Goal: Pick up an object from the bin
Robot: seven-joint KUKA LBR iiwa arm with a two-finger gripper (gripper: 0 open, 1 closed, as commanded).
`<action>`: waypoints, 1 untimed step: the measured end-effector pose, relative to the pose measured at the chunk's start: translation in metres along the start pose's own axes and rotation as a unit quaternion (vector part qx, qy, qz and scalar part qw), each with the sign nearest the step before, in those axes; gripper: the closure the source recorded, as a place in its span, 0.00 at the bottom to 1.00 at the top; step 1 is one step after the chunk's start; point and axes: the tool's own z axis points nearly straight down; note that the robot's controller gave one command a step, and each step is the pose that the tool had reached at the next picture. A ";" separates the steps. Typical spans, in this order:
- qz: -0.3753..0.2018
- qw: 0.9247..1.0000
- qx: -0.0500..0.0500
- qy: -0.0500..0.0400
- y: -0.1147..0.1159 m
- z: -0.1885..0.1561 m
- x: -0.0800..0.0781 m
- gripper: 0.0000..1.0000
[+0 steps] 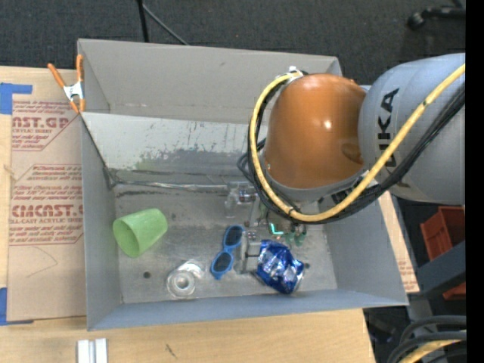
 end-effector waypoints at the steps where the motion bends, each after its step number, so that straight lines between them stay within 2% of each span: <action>1: -0.018 1.000 -0.001 -0.004 0.089 0.178 -0.003 0.00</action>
Offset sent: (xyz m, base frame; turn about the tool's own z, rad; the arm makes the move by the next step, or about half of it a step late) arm 0.0017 0.0865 -0.1738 -0.0338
